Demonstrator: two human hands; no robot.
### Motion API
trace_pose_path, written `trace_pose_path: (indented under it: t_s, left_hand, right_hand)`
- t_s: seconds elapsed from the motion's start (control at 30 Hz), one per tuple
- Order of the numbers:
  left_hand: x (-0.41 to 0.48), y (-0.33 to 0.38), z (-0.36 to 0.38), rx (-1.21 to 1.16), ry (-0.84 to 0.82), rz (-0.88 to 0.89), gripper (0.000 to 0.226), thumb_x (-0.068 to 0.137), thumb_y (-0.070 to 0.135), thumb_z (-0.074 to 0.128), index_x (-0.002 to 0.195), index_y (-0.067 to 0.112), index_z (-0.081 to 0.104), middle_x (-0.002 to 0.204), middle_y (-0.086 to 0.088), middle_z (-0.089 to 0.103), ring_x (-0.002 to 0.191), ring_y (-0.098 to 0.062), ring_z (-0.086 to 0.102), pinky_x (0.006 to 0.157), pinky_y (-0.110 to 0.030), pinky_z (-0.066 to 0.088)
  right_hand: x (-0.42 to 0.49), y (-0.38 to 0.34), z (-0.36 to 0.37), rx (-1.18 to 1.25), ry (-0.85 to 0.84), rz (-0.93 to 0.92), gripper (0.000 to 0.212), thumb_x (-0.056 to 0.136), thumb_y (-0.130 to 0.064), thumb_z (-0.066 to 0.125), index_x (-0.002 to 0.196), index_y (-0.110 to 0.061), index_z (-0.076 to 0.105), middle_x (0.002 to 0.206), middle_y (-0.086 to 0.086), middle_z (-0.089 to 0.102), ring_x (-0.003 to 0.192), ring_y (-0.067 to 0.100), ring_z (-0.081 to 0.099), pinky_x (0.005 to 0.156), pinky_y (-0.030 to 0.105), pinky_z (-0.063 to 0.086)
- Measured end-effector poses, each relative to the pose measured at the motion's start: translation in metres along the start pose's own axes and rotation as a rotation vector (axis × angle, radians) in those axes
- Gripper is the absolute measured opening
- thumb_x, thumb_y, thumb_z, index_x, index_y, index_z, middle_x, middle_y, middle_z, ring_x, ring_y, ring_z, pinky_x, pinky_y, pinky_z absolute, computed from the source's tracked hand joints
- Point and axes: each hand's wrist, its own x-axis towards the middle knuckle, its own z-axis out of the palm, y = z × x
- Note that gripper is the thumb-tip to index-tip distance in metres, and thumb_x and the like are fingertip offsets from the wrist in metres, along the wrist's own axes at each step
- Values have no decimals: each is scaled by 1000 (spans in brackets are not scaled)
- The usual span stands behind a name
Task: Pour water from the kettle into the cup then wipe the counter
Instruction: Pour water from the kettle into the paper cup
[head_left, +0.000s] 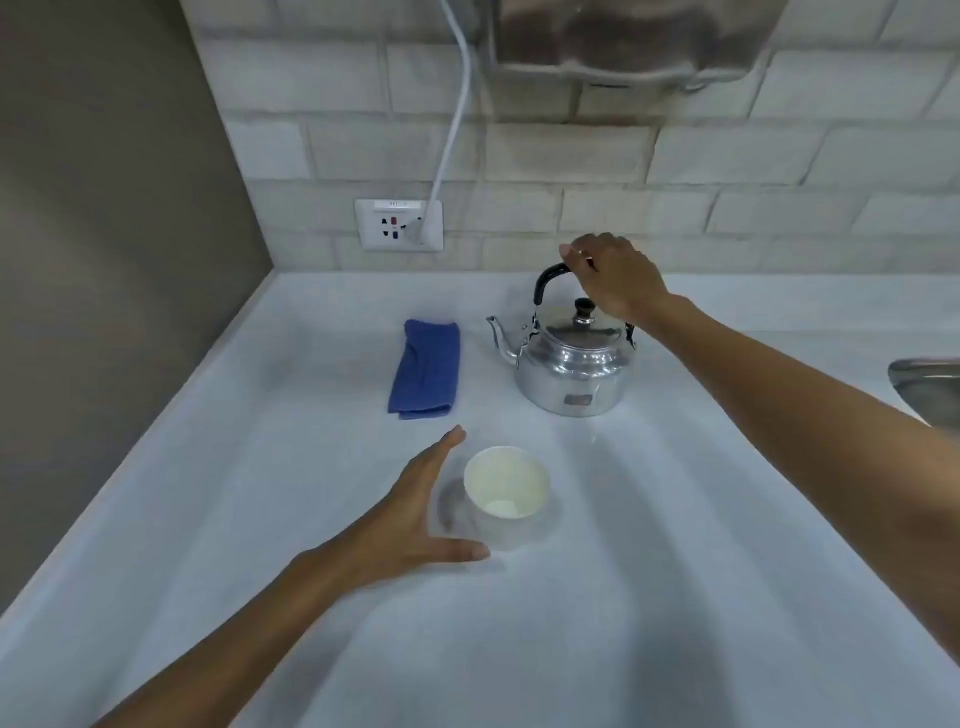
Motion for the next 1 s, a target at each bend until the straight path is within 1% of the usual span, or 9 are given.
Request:
trace_pose_path:
  t_s: [0.1,0.2,0.33,0.4,0.47,0.53,0.67,0.83,1.0]
  left_hand:
    - [9,2,13,-54,-15,-20,109,56,57,80,134,57,4,146,35,13,130,17,14,98,1,19]
    - [18,2,28,-145,-8,-10,104,55,51,84,130,59,13,133,46,26,126,18,24,90,7,23]
    - [30,4,33,-189,65,-41,95,51,53,84,124,57,25,123,41,39,119,11,39,89,2,32]
    - [32,3,33,-217,95,-52,88,53,49,85,122,52,31,119,37,46,115,9,43,87,1,35]
    - [34,2,34,-235,123,-53,84,56,42,85,121,50,33,117,35,48,114,7,45,85,0,36]
    - [35,2,36,-242,167,-54,82,57,38,85,120,49,33,117,34,47,113,7,45,85,-1,37]
    - [36,2,39,-277,274,-67,79,58,32,85,118,46,35,117,31,48,110,10,46,83,0,38]
    - [37,2,48,-295,356,-82,73,62,21,85,112,43,37,116,23,48,104,16,45,79,3,37]
    - [38,7,54,-300,410,-108,75,62,20,84,116,35,35,109,23,50,98,22,45,73,5,37]
  right_hand:
    - [6,0,4,-52,24,-24,55,96,-45,24,95,-3,59,95,20,62,97,36,54,76,40,38]
    - [14,1,5,-18,-23,58,58,94,-49,25,63,-8,50,77,14,58,84,35,56,67,35,35]
    - [26,10,8,-1,-74,152,73,91,-56,28,77,5,64,83,21,69,79,35,61,70,36,42]
    - [28,12,10,10,-57,175,75,88,-58,32,72,7,65,76,19,69,74,33,61,68,35,41]
    - [31,11,9,29,-40,197,71,85,-59,38,56,3,57,61,12,61,66,31,57,65,32,39]
    - [30,9,8,39,-30,217,63,83,-58,43,44,-9,41,51,6,49,60,28,52,60,31,36]
    - [26,9,7,56,-3,237,54,80,-53,48,47,-10,41,60,9,54,56,26,49,60,31,37]
    - [14,5,-7,26,80,185,56,77,-47,52,39,-16,25,38,-1,29,39,19,31,47,27,27]
    - [0,-8,-44,-14,122,43,55,77,-46,53,40,-14,30,39,0,27,40,18,29,48,27,26]
